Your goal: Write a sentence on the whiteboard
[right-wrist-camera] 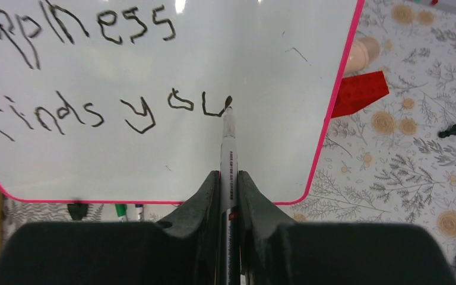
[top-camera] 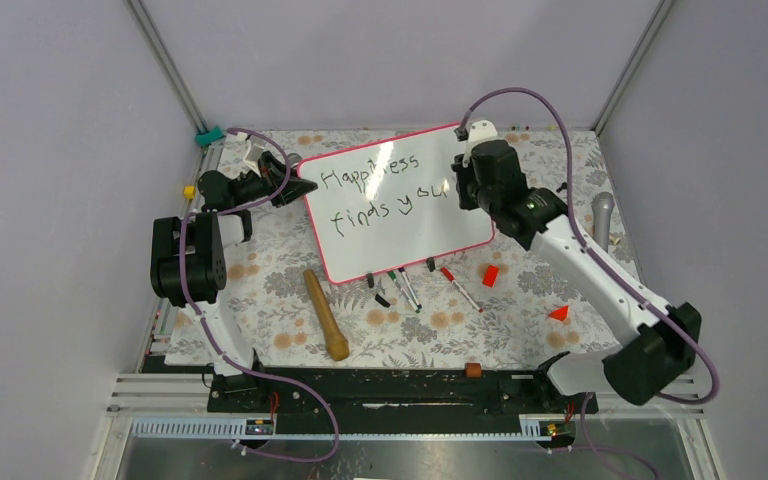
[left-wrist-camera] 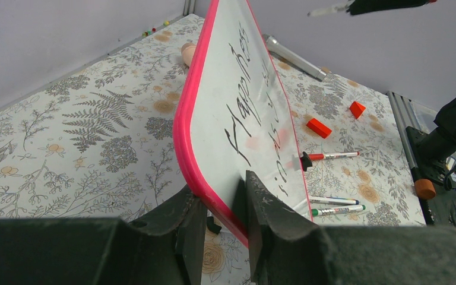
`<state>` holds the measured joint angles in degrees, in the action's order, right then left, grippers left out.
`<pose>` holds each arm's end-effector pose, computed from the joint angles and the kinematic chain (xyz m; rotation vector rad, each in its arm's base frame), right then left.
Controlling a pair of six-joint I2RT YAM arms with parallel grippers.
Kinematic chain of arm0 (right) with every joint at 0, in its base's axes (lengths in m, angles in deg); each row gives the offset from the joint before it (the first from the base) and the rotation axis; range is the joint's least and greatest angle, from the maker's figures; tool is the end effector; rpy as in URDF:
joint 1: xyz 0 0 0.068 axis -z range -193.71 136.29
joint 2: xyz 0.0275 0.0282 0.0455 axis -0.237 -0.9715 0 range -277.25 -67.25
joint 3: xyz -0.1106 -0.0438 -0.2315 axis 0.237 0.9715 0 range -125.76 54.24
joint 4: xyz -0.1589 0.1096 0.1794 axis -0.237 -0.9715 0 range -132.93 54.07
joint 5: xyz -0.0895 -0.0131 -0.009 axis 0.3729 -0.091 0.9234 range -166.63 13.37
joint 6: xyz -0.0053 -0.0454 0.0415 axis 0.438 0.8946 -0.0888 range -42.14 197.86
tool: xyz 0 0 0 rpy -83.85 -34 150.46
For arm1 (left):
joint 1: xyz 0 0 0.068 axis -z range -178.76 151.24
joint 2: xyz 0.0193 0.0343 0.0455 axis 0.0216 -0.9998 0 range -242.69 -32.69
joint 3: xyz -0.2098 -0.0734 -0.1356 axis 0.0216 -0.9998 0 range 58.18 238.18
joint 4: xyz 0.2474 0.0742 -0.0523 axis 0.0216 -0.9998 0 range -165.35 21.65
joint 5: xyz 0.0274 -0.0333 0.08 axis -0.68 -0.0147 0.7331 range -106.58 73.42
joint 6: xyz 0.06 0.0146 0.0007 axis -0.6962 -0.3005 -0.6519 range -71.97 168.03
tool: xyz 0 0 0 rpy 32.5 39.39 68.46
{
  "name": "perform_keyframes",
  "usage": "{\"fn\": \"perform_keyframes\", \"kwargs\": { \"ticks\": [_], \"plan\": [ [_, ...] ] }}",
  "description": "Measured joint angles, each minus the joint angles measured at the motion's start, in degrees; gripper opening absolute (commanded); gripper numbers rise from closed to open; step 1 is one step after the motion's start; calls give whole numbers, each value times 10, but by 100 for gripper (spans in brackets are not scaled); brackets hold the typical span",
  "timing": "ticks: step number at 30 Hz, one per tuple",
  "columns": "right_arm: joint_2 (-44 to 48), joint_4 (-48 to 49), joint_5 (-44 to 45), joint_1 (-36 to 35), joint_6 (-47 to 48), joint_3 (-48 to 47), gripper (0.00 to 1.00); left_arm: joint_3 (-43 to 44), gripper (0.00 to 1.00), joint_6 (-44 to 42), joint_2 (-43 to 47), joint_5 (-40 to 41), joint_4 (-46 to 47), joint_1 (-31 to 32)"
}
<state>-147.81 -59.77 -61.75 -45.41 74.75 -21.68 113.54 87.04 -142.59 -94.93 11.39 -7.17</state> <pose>0.2911 0.1657 0.3443 -0.3509 2.0213 0.1094 0.3759 0.0094 0.2185 0.7632 1.4127 -1.1857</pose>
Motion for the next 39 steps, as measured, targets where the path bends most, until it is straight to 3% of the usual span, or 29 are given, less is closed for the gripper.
{"fn": "perform_keyframes", "kwargs": {
  "ticks": [6, 14, 17, 25, 34, 39],
  "plan": [
    [69, 76, -68, 0, -22, 64, 0, 0, 7, 0, 0, 0, 0, 0],
    [89, 134, -179, -2, -70, 138, 0, 0, 30, 0, 0, 0, 0, 0],
    [96, 149, -202, -2, -79, 143, 0, -3, 34, -24, 0, -5, 11, 0],
    [100, 174, -226, -2, -92, 145, 0, -32, 52, -75, 0, -72, 18, 5],
    [100, 177, -235, -2, -94, 147, 0, -38, 55, -92, 0, -94, 18, 2],
    [100, 177, -235, -2, -94, 147, 0, -38, 63, -92, 0, -98, 18, 0]
  ]
}}
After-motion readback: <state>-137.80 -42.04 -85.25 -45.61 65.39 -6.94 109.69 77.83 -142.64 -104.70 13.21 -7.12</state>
